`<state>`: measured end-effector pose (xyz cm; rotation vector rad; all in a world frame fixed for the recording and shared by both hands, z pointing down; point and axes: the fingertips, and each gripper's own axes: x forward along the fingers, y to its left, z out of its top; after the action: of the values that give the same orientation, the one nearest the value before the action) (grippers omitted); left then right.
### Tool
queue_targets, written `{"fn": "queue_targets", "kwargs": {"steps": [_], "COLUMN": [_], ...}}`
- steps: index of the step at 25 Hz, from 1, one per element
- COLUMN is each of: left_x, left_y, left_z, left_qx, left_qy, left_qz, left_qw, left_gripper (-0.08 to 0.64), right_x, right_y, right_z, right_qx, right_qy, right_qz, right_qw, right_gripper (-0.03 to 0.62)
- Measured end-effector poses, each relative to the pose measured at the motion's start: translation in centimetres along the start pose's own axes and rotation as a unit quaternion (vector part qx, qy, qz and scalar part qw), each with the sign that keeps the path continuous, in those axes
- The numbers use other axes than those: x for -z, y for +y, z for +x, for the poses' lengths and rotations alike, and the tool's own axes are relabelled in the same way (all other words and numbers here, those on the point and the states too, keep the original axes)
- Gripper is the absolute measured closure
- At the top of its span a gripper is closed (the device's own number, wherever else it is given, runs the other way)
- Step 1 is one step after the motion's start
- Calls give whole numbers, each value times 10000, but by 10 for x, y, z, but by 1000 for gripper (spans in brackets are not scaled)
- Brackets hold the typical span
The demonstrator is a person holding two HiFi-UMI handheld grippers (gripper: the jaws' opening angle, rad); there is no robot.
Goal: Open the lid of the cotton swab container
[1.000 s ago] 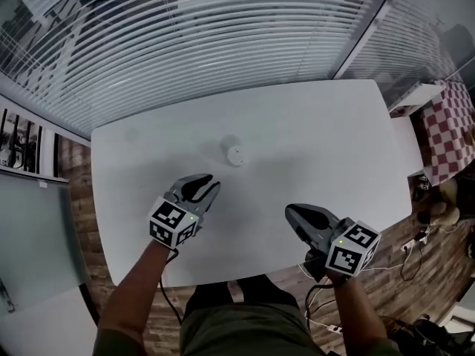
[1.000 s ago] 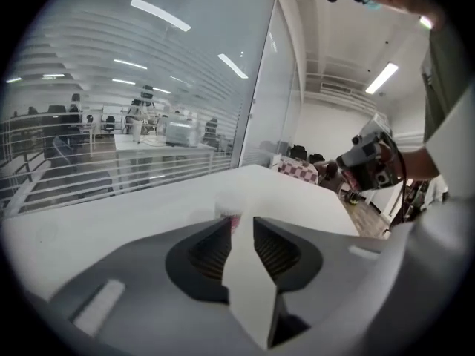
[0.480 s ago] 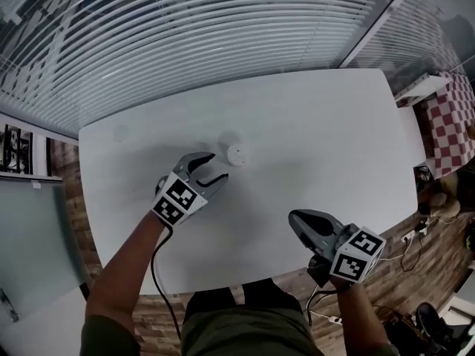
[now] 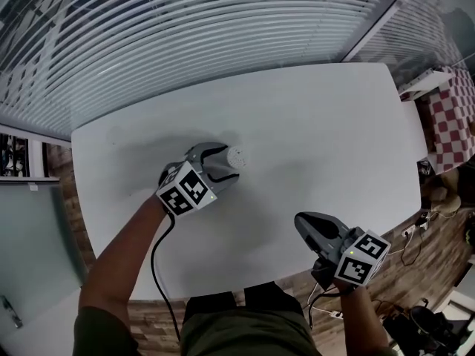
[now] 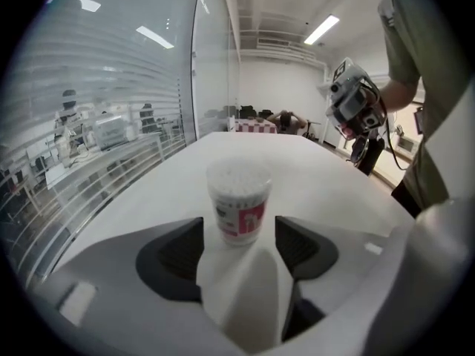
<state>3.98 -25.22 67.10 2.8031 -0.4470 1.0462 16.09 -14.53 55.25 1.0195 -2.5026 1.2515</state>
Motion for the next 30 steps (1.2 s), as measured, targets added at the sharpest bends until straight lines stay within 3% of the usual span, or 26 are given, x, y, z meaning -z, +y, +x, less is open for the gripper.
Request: {"fn": "queue_targets", "kwargs": {"steps": [21, 30], "left_x": [-5, -5], "left_y": [-1, -2], "left_z": [20, 25], "left_qx": [654, 513], "left_qy": [139, 197], "left_qz": [536, 658], "left_qw": [9963, 9963], "left_gripper": [263, 265], "right_x": [2, 2], "right_y": [-11, -12], "right_z": [21, 26], "right_qx": [81, 62], "right_qy": [156, 191], "right_qz": [171, 200], "right_qw": [9997, 9996], "right_gripper": [583, 583]}}
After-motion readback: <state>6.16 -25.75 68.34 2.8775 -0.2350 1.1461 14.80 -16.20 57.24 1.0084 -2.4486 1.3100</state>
